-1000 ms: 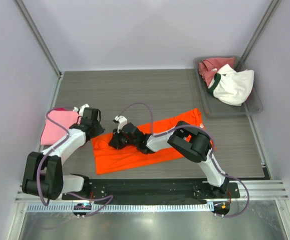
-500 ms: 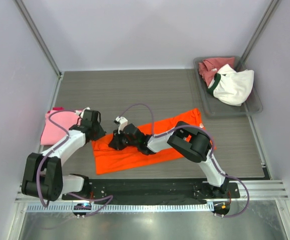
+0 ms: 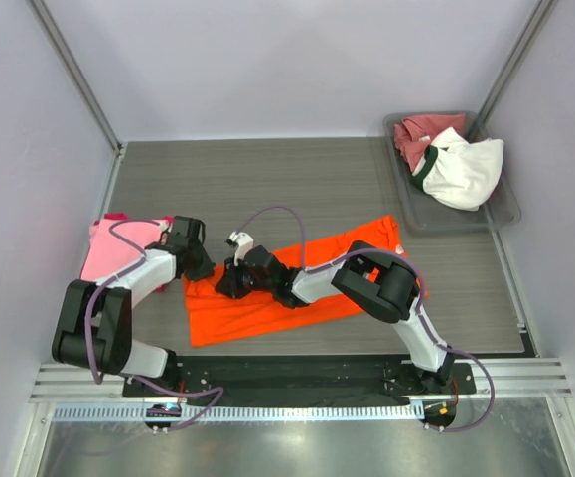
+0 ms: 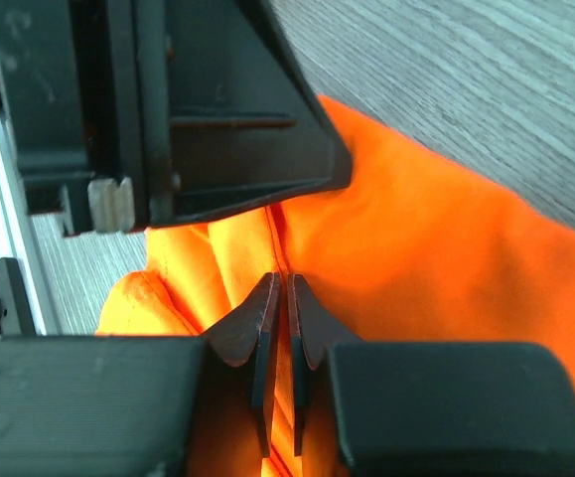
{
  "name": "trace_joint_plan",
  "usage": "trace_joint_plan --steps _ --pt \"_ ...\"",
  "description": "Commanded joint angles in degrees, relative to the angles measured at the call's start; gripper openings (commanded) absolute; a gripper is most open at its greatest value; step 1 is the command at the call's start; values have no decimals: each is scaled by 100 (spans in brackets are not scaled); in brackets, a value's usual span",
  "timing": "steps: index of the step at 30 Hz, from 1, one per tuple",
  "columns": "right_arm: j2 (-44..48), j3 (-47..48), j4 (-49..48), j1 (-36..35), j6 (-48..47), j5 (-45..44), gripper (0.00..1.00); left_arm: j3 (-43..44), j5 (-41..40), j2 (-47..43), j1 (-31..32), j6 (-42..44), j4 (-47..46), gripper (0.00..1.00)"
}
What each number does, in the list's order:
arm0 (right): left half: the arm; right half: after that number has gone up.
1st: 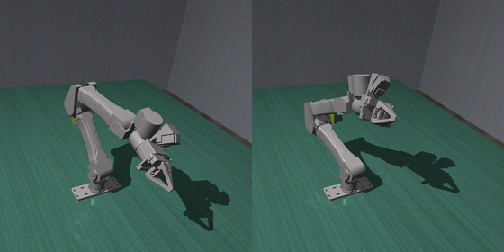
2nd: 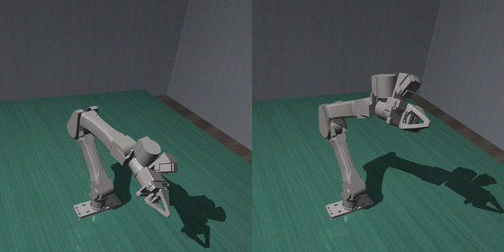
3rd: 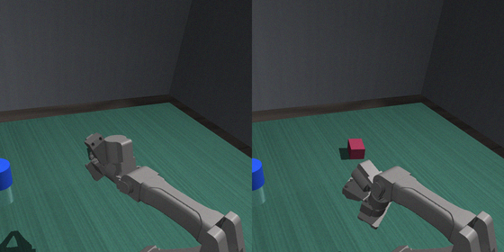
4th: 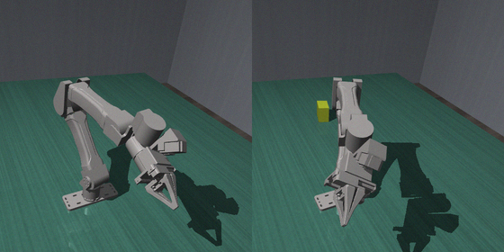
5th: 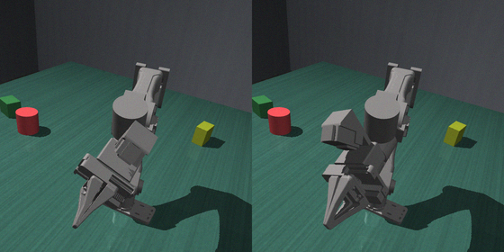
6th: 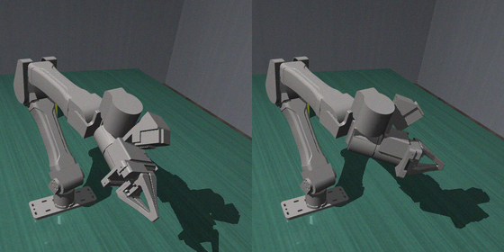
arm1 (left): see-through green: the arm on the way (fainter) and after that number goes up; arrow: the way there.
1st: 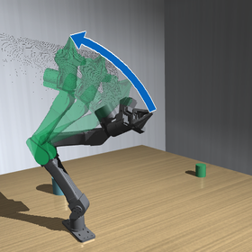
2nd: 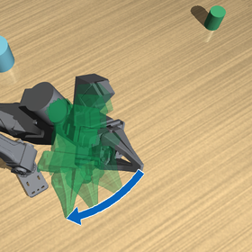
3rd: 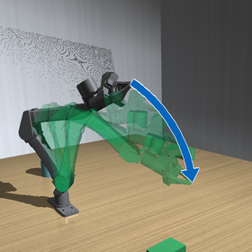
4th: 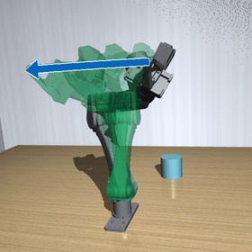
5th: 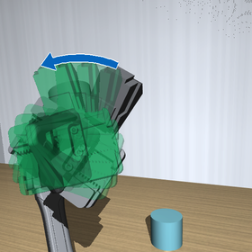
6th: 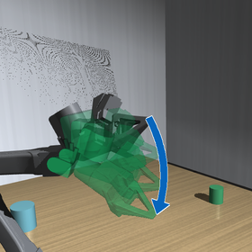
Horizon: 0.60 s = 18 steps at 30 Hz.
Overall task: Fold and stack the t-shirts
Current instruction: Fold the tshirt
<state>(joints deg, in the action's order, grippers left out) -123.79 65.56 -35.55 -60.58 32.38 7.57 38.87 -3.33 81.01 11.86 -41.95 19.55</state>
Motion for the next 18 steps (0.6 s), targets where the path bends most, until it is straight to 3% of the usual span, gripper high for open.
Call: trace_joint_plan --steps 1,12,18 --pt "144 -35 -180 -7 145 95 14 129 -106 187 -34 64 -30 12" --pt "601 -254 -305 -112 155 491 14 358 -36 573 -87 82 -92 12" --pt "786 -263 -49 -77 49 87 15 454 8 600 -131 56 -109 12"
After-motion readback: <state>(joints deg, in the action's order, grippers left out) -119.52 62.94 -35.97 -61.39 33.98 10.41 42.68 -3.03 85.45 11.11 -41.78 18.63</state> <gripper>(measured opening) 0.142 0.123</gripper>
